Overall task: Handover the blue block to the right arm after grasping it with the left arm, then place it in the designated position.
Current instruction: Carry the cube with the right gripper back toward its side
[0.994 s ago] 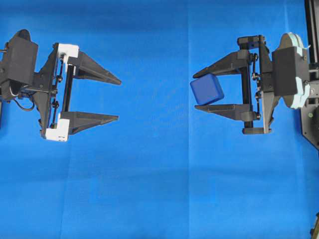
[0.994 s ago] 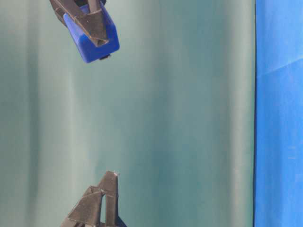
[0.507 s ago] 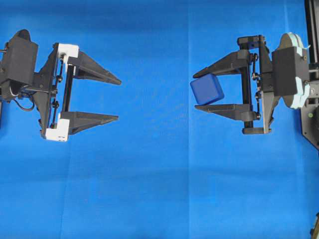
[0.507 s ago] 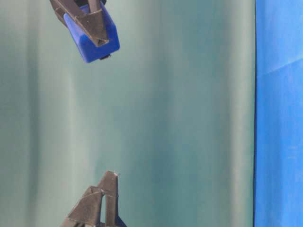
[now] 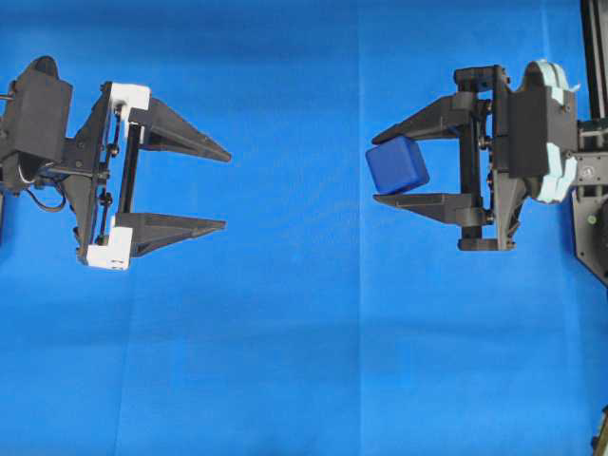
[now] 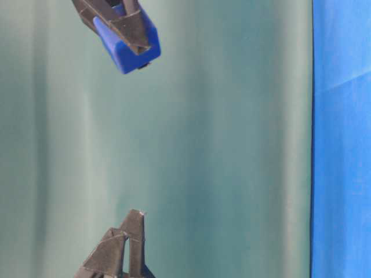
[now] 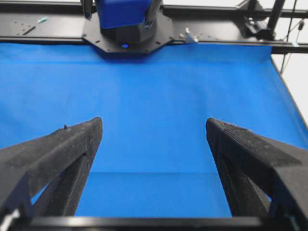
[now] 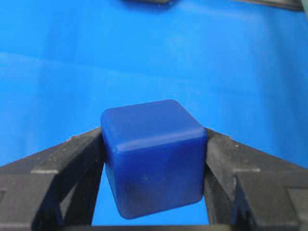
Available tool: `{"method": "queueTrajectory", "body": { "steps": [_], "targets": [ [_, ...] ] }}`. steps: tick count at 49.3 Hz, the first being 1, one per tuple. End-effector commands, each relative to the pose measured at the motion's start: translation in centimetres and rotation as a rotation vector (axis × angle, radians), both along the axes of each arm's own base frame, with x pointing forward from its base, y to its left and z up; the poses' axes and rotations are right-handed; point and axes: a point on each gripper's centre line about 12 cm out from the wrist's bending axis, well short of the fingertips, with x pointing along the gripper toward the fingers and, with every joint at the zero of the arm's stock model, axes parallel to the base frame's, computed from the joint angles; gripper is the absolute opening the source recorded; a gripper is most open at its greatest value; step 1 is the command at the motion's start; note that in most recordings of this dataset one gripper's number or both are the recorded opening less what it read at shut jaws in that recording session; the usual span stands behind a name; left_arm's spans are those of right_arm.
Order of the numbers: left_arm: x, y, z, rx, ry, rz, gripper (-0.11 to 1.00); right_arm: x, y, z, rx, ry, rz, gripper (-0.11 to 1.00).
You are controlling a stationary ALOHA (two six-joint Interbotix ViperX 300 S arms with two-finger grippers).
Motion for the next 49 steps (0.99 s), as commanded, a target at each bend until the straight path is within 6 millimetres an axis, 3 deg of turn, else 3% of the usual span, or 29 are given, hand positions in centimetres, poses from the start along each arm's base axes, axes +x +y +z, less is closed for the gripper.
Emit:
{"method": "queueTrajectory", "body": {
  "steps": [1,19,49],
  "targets": [
    [0.0,0.0,1.3,0.001,-0.04,0.001,0.93,0.1,0.1,0.9,0.017,-0.005,-0.011,0.48],
    [0.1,0.0,1.4,0.002,-0.045,0.001,0.93,-0.9,0.2,-1.0,0.07,0.173,-0.086,0.48],
    [0.1,0.0,1.5,0.0,-0.046,0.001,0.93,-1.0,0.3,-1.1,0.072,0.178,-0.084,0.48]
  ]
}}
